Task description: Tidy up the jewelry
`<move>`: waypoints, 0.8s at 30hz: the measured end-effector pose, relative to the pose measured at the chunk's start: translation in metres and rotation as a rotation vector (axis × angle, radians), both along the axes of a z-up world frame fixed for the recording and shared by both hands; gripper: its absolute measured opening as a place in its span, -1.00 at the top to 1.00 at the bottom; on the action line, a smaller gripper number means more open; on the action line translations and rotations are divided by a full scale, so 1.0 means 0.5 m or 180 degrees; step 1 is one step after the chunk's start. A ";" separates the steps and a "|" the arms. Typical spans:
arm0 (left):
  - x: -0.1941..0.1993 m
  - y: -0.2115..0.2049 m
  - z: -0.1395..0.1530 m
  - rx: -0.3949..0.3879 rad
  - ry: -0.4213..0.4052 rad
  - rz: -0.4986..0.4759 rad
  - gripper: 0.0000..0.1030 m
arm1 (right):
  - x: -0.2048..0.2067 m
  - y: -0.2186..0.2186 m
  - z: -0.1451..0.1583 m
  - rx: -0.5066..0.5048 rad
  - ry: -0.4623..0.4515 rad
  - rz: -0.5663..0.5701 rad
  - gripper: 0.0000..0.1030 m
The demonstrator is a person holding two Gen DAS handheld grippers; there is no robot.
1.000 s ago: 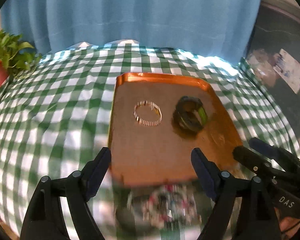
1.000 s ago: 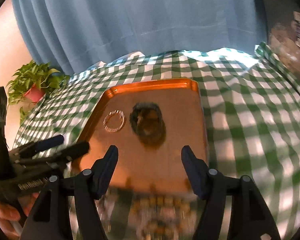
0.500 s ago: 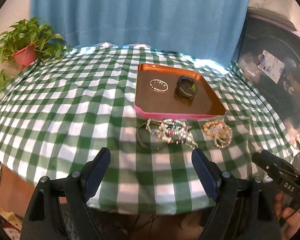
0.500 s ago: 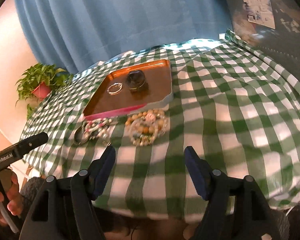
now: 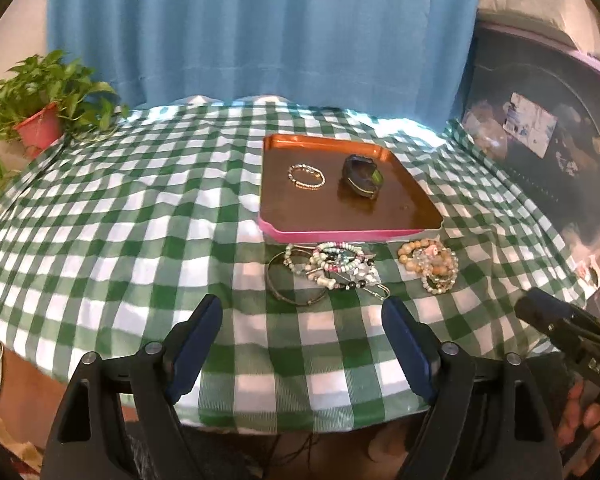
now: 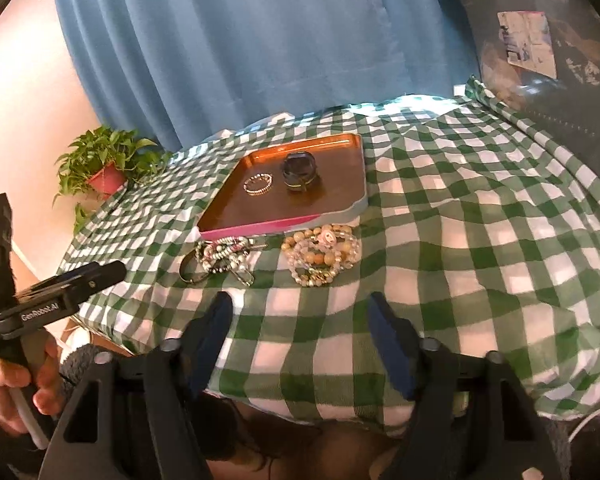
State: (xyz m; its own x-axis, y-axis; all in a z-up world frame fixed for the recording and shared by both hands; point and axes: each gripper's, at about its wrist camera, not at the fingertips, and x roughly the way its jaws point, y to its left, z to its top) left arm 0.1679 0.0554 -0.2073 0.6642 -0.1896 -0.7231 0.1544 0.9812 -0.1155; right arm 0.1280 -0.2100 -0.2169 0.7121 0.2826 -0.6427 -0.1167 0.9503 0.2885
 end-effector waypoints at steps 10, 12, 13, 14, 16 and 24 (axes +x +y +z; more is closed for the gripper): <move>0.108 -0.035 -0.077 -0.0108 0.0286 -0.0267 0.51 | 0.102 0.004 -0.046 -0.0030 0.0194 0.0132 0.76; 0.123 -0.033 -0.087 -0.0200 0.0324 -0.0298 0.51 | 0.117 0.003 -0.054 -0.0051 0.0231 0.0127 0.76; 0.130 -0.035 -0.093 -0.0221 0.0348 -0.0304 0.51 | 0.128 0.001 -0.058 -0.0056 0.0236 0.0136 0.76; 0.139 -0.036 -0.098 -0.0215 0.0370 -0.0296 0.51 | 0.135 0.000 -0.059 -0.0059 0.0228 0.0142 0.76; 0.157 -0.041 -0.110 -0.0221 0.0387 -0.0297 0.51 | 0.147 -0.001 -0.059 -0.0195 0.0179 0.0106 0.76; 0.216 -0.042 -0.140 -0.0362 0.0420 -0.0344 0.49 | 0.200 -0.044 -0.081 -0.0158 0.0214 -0.0046 0.74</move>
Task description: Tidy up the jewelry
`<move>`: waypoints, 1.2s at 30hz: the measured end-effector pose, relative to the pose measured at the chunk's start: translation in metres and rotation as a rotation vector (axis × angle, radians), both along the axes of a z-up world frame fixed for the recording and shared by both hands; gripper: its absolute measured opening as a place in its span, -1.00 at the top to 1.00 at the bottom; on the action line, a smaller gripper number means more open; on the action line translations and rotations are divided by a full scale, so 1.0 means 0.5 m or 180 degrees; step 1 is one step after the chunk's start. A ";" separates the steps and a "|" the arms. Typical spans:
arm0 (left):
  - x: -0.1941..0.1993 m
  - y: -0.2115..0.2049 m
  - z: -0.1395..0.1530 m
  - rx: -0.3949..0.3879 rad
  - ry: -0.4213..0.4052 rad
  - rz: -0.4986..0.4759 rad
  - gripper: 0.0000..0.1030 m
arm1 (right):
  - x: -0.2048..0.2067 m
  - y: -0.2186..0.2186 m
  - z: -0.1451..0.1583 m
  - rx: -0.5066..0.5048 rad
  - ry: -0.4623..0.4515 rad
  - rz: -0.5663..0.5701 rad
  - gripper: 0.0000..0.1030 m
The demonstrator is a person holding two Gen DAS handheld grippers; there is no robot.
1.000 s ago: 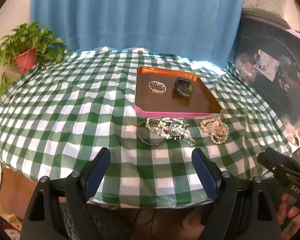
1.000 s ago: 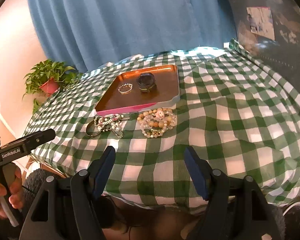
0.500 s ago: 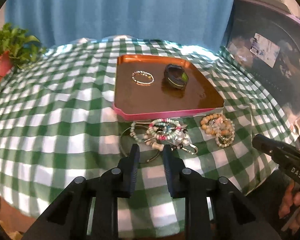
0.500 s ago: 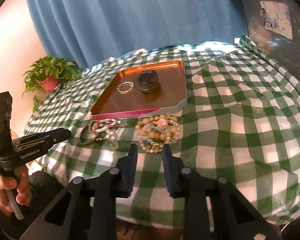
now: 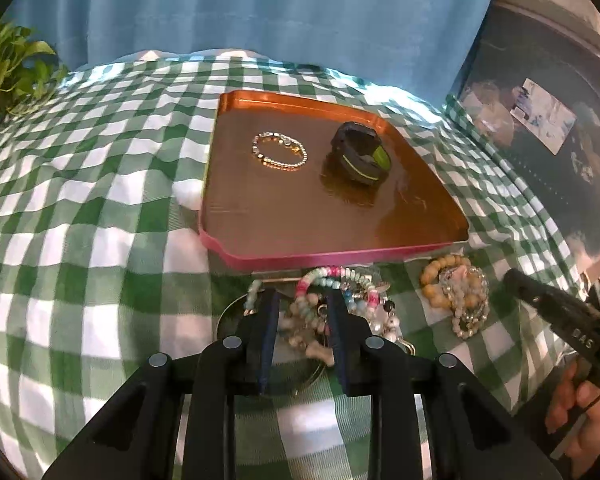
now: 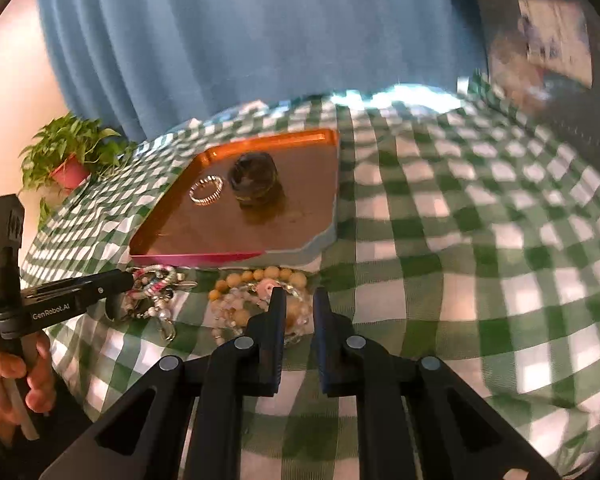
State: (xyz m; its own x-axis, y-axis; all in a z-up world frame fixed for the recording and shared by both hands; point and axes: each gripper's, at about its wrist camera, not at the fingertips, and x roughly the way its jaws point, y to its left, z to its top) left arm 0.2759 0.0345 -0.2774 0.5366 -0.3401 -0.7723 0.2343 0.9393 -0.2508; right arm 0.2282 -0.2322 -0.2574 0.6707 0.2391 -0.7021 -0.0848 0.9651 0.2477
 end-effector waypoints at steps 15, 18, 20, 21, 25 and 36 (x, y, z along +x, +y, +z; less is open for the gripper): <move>-0.006 -0.010 -0.018 0.0105 -0.0068 -0.0062 0.64 | 0.034 0.008 -0.035 0.0183 0.0163 0.0182 0.86; -0.025 -0.001 -0.012 0.0045 -0.0093 -0.0037 0.66 | 0.024 0.001 -0.024 0.0238 0.0060 0.0190 0.89; -0.042 0.010 -0.007 -0.0003 -0.0099 -0.0006 0.67 | 0.019 0.006 -0.019 0.0182 0.0013 0.0195 0.89; -0.048 0.016 -0.004 -0.0051 -0.0100 0.0022 0.67 | 0.019 0.008 -0.018 0.0171 0.0012 0.0206 0.90; -0.073 0.043 0.017 -0.0319 -0.0198 0.0093 0.72 | 0.010 0.011 -0.011 0.0131 -0.0045 0.0230 0.91; -0.057 0.035 -0.010 -0.0200 0.0024 0.0104 0.63 | -0.004 0.039 -0.005 0.0308 -0.0072 0.0505 0.26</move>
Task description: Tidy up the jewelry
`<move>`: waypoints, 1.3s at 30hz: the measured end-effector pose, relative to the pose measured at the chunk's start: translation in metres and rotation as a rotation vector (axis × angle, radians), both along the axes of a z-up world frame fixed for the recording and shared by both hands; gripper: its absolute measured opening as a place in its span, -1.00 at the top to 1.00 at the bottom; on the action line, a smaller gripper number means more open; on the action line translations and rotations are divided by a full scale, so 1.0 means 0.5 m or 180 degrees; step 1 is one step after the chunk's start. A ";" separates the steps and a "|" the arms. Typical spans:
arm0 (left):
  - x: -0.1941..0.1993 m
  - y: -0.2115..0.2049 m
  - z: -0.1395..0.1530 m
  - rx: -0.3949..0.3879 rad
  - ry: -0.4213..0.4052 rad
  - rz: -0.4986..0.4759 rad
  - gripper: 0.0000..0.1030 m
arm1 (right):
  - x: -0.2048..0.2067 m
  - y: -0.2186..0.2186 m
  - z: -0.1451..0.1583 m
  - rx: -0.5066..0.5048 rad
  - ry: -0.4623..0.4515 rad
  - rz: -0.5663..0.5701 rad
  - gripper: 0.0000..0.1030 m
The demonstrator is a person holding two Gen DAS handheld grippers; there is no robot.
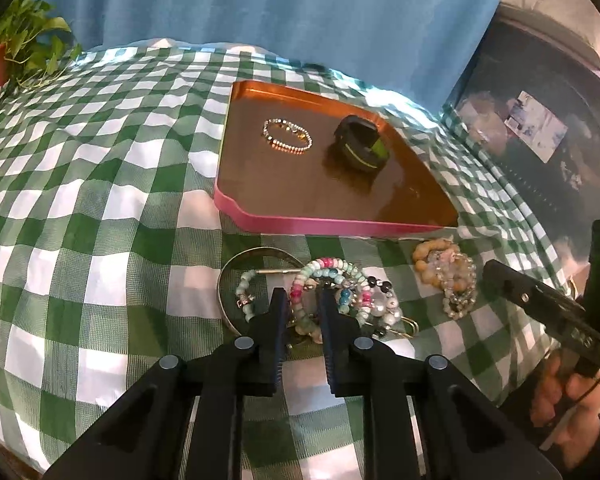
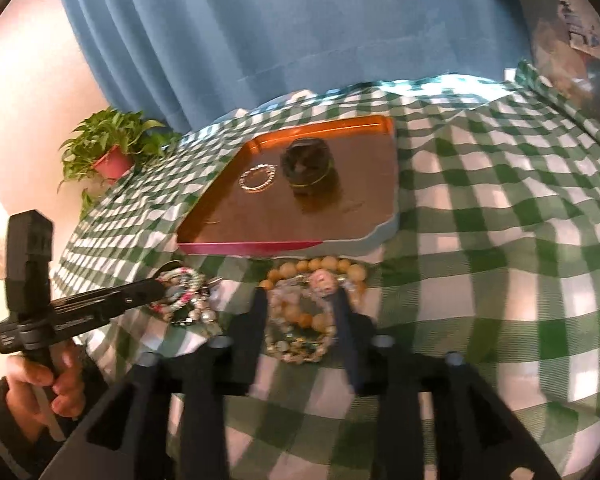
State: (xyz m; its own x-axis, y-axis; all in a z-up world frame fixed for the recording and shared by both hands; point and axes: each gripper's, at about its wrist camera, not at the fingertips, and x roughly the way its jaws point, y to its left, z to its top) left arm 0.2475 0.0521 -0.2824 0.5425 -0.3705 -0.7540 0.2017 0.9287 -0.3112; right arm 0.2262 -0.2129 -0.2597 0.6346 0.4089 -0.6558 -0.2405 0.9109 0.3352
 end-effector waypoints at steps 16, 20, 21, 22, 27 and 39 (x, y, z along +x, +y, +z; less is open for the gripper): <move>0.015 -0.025 -0.011 0.0346 -0.0118 -0.0036 0.46 | 0.016 0.094 -0.029 -0.0307 0.0045 0.0329 0.42; 0.022 -0.027 -0.008 0.0315 -0.0131 -0.0112 0.78 | 0.027 0.107 -0.047 -0.0527 0.0137 0.0302 0.85; 0.021 -0.026 -0.005 0.0344 -0.0159 -0.0082 0.81 | 0.025 0.102 -0.044 -0.0468 0.0132 0.0295 0.86; 0.018 -0.025 -0.001 0.0369 -0.0199 -0.0066 0.85 | 0.020 0.092 -0.033 -0.0378 0.0063 0.0271 0.86; -0.004 -0.012 0.034 0.0238 -0.0420 -0.0036 0.87 | 0.010 0.062 -0.013 -0.0255 -0.0053 0.0190 0.86; -0.012 -0.017 0.035 0.0250 -0.0379 -0.0067 0.87 | 0.013 0.058 -0.030 -0.0167 0.0270 0.0273 0.76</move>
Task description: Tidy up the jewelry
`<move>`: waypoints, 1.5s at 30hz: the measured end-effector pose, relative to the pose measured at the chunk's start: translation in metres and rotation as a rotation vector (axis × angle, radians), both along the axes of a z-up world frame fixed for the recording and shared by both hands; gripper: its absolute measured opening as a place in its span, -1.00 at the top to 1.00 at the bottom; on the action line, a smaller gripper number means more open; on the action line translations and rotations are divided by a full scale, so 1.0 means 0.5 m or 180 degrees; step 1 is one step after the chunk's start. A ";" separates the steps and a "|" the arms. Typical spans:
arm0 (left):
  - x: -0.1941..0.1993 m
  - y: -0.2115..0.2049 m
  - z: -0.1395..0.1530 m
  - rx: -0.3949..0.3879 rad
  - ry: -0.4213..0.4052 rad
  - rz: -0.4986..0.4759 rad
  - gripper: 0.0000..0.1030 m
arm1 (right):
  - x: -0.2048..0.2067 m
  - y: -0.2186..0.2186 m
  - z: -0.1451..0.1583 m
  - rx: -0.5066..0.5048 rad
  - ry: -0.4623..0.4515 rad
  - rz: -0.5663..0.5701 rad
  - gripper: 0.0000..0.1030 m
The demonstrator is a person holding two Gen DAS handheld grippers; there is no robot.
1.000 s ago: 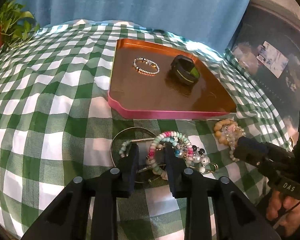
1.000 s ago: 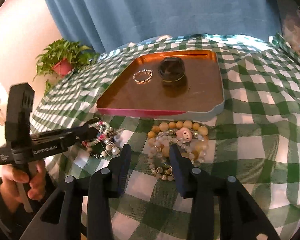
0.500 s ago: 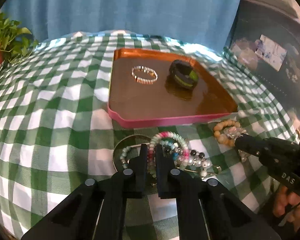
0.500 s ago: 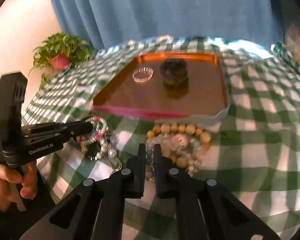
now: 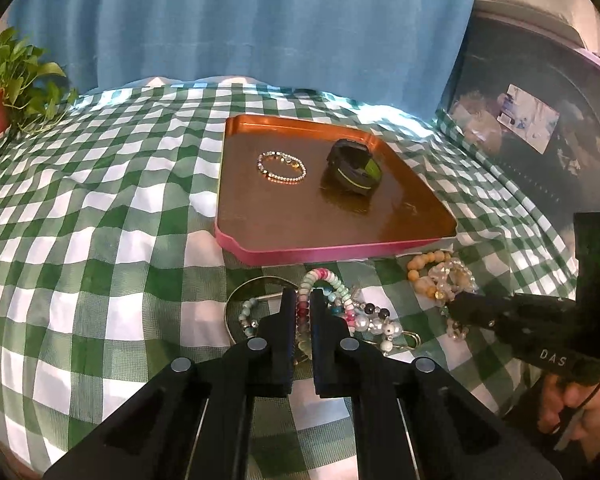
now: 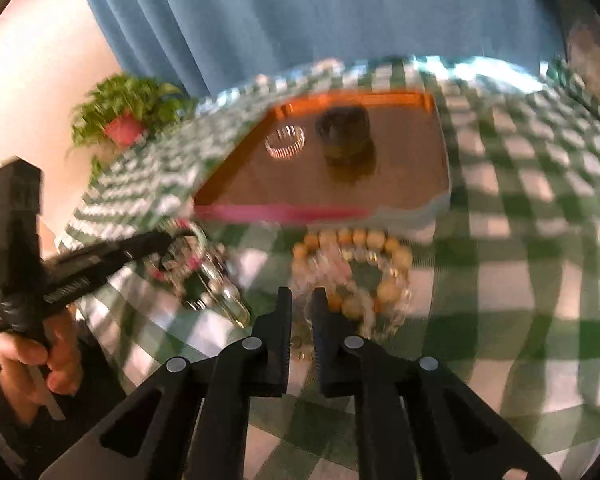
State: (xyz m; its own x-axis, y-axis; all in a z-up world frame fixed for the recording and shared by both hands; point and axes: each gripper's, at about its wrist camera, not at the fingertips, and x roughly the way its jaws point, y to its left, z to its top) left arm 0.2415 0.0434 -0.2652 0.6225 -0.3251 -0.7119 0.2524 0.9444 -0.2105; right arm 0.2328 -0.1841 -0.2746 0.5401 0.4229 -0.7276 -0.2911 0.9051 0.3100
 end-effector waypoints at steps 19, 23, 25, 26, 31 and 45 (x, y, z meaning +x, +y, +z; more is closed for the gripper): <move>0.013 0.013 -0.019 -0.0087 0.0115 0.0084 0.87 | -0.008 0.030 -0.014 -0.0273 0.0014 0.0187 0.82; 0.018 0.018 -0.023 -0.0103 0.0160 0.0114 0.87 | -0.004 0.024 -0.013 -0.0172 0.0041 0.0178 0.78; 0.018 0.016 -0.024 -0.0089 0.0164 0.0111 0.87 | -0.006 0.028 -0.012 -0.0193 0.0015 0.0198 0.70; 0.018 0.016 -0.024 -0.0093 0.0166 0.0107 0.87 | -0.009 0.033 -0.012 -0.0228 -0.0012 0.0212 0.67; 0.022 0.011 -0.029 -0.0068 0.0181 0.0096 0.87 | -0.027 0.082 -0.009 -0.0790 -0.0267 0.0316 0.83; -0.023 0.015 0.062 -0.0015 -0.0029 0.0256 0.87 | -0.040 -0.013 0.085 -0.0266 -0.0470 -0.0196 0.90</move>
